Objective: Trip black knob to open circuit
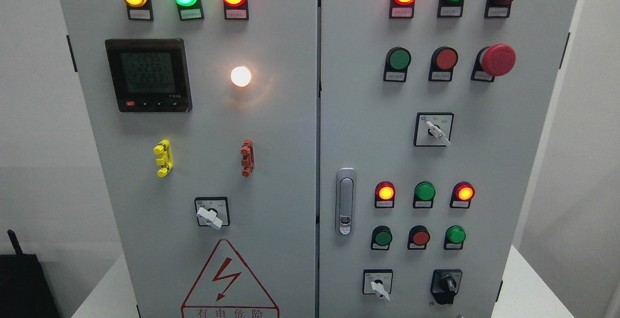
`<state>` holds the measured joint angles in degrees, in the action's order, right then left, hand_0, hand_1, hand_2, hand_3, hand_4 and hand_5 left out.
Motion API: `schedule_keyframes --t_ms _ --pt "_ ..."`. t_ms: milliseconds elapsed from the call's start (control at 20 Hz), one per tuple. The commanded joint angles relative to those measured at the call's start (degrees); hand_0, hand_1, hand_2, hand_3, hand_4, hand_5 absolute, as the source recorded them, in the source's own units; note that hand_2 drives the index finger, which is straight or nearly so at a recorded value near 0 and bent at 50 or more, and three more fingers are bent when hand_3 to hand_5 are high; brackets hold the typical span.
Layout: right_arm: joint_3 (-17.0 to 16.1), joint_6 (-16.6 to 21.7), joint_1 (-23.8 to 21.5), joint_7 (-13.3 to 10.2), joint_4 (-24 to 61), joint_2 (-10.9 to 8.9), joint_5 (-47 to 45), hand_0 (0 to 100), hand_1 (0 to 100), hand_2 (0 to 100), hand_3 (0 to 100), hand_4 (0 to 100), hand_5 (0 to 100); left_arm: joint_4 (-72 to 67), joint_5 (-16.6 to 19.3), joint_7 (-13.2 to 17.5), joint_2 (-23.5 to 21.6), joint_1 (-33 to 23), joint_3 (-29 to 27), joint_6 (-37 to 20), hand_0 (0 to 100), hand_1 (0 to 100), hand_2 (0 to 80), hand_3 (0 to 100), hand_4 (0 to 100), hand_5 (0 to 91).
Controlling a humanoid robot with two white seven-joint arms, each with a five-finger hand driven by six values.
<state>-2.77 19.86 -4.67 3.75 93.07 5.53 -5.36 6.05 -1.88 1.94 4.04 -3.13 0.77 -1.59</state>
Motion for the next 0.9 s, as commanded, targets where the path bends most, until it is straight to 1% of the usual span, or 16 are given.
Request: schedule_keyframes --t_ms 0,852 --pt "-0.3 -0.3 1.4 -0.2 1.8 -0.17 -0.2 98 84 0 94 90 92 0.0 -0.1 0.0 0.1 0.2 -0.1 -0.1 12 39 0.0 0 0 0.0" --pt "-0.2 -1.2 3.2 -0.4 1.8 -0.26 -0.2 100 85 0 95 90 92 0.0 -0.1 0.0 0.1 0.1 -0.1 -0.1 12 39 0.0 0 0 0.0"
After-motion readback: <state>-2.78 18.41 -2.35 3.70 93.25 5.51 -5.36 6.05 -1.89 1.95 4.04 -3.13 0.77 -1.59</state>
